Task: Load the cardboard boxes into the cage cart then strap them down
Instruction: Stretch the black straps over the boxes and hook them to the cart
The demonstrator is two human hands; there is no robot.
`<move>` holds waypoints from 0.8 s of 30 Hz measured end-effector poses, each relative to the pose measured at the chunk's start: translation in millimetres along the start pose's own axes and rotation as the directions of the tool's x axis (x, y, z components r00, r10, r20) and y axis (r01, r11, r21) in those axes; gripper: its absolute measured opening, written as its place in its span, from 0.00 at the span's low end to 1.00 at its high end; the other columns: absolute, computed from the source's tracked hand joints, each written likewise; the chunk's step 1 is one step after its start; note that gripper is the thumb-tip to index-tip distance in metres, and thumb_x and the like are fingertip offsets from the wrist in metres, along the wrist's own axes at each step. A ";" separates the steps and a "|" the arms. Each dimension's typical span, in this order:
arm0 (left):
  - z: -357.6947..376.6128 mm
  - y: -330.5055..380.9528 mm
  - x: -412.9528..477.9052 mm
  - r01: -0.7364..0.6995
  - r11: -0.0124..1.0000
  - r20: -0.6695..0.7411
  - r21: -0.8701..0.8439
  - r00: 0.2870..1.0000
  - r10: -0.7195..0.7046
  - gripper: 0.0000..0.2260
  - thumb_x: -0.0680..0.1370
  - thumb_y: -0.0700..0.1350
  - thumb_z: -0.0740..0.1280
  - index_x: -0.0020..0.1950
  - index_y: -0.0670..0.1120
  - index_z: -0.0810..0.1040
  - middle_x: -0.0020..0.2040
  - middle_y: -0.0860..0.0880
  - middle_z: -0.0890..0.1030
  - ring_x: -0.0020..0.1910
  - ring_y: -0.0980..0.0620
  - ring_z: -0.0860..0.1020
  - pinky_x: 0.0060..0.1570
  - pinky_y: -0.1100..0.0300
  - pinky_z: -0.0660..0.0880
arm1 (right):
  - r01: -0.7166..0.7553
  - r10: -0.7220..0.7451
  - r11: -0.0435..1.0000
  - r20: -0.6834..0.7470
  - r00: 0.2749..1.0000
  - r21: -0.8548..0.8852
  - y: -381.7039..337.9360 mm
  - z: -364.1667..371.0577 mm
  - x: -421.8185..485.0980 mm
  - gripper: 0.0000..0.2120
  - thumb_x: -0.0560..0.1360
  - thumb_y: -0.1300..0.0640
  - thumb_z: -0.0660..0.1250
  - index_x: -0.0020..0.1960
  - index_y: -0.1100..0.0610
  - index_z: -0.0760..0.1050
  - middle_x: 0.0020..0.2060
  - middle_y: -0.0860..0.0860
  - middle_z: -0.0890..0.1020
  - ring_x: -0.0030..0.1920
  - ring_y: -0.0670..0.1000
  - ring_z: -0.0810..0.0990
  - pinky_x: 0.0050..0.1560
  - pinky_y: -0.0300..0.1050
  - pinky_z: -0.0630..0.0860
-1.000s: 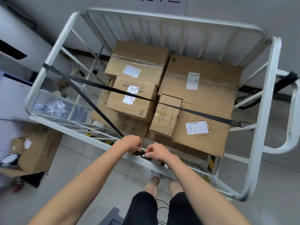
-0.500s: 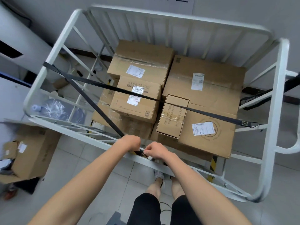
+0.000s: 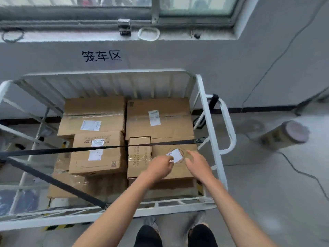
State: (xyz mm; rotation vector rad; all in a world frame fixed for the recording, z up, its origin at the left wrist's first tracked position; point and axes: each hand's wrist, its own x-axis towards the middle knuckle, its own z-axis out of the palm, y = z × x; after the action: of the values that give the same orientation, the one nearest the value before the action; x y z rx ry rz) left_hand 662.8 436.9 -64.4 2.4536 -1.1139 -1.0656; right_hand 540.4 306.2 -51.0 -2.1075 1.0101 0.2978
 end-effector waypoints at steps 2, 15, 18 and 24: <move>-5.7 55.7 15.8 -0.086 0.996 -0.023 -0.003 0.996 0.085 0.16 0.83 0.50 0.59 0.68 0.47 0.76 0.63 0.43 0.81 0.60 0.42 0.79 0.59 0.48 0.76 | 0.003 0.001 0.999 -0.117 0.993 0.032 28.1 -41.4 -8.8 0.22 0.81 0.52 0.59 0.74 0.52 0.68 0.72 0.50 0.72 0.71 0.52 0.69 0.69 0.50 0.67; 45.6 339.2 101.6 -0.177 0.954 -0.190 -0.241 0.973 0.133 0.17 0.84 0.50 0.59 0.71 0.48 0.74 0.67 0.51 0.78 0.64 0.54 0.76 0.56 0.64 0.69 | 0.107 -0.065 0.981 -0.247 0.967 0.160 217.4 -244.0 -17.2 0.20 0.81 0.56 0.61 0.72 0.52 0.71 0.70 0.47 0.71 0.71 0.48 0.66 0.69 0.42 0.63; 47.9 365.6 121.0 -0.134 0.963 -0.221 -0.233 0.972 0.082 0.17 0.83 0.49 0.59 0.71 0.47 0.74 0.67 0.51 0.79 0.64 0.53 0.76 0.58 0.61 0.71 | 0.143 -0.113 0.979 -0.200 0.973 0.145 238.7 -274.7 -7.9 0.20 0.81 0.55 0.60 0.73 0.51 0.70 0.71 0.46 0.70 0.71 0.46 0.65 0.69 0.41 0.61; 25.9 373.1 165.1 0.000 0.945 -0.325 -0.328 0.939 -0.113 0.18 0.82 0.48 0.59 0.71 0.46 0.74 0.66 0.50 0.80 0.60 0.53 0.77 0.55 0.60 0.72 | 0.226 -0.214 0.966 -0.102 0.972 0.128 242.5 -316.6 37.4 0.20 0.82 0.53 0.58 0.73 0.49 0.69 0.72 0.44 0.69 0.72 0.45 0.64 0.71 0.43 0.62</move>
State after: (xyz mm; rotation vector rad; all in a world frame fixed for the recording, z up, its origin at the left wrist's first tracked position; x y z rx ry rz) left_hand 511.4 64.9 11.7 2.2974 -0.7008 -0.7275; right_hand 349.7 -39.9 14.7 -2.0960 0.8109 0.0240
